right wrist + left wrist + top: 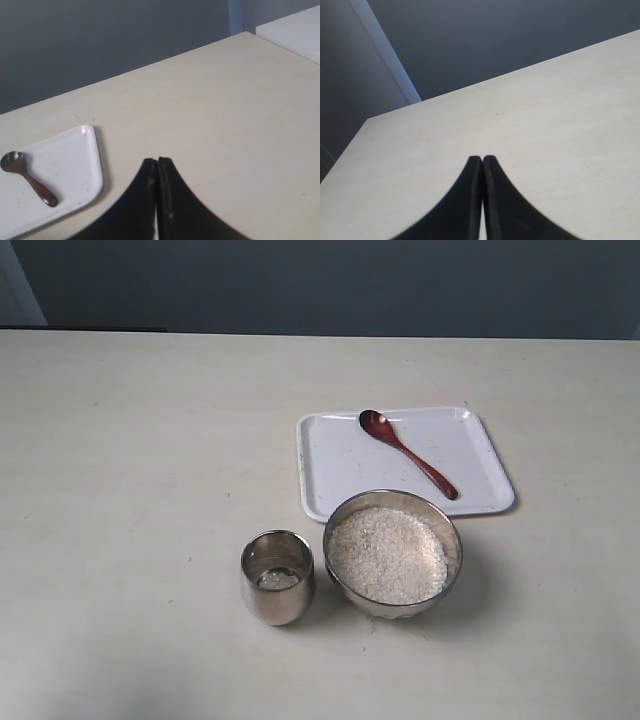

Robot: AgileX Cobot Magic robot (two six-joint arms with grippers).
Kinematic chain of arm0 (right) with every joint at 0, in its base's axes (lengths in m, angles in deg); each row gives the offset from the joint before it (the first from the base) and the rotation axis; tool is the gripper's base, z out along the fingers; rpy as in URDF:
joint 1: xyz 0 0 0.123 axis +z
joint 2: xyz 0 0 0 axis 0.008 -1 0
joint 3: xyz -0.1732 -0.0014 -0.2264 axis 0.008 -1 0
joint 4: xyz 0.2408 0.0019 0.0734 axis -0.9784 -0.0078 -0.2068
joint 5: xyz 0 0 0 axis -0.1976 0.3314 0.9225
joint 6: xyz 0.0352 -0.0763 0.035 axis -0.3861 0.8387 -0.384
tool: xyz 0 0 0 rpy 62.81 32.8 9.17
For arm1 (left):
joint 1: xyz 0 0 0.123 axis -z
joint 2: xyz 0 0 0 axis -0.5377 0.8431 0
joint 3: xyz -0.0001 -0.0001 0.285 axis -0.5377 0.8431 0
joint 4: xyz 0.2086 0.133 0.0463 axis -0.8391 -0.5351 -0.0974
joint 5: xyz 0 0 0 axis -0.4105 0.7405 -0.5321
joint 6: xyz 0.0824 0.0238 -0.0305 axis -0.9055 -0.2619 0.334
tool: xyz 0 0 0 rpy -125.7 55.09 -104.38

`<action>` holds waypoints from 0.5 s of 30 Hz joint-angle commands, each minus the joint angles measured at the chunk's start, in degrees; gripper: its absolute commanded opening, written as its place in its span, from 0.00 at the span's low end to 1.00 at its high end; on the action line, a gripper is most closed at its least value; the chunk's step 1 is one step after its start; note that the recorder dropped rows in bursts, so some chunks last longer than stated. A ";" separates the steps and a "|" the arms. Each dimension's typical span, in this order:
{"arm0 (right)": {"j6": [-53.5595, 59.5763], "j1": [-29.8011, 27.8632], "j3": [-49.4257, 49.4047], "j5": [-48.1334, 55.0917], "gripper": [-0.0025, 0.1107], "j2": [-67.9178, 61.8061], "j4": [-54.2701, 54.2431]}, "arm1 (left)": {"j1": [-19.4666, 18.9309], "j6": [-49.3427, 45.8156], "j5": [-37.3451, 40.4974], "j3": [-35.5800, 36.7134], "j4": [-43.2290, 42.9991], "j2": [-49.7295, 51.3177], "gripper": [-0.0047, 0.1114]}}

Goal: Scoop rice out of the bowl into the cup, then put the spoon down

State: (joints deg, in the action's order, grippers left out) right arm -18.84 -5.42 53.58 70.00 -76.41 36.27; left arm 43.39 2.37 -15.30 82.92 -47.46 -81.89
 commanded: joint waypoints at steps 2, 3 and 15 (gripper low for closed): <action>1.04 -0.27 -0.14 0.83 0.01 0.46 6.13 | 0.67 0.41 -0.71 -0.14 0.12 -0.29 0.04; 0.86 -0.27 -0.14 1.28 0.01 0.46 8.00 | 0.67 0.41 -0.71 -0.14 0.12 -0.29 0.04; -8.44 -0.27 -0.14 4.11 0.01 0.54 27.02 | 0.67 0.41 -0.71 -0.14 0.12 -0.29 0.04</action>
State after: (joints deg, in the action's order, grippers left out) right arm -26.45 -5.42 53.58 74.55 -76.19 61.69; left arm 43.39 2.37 -15.30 82.92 -47.46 -81.89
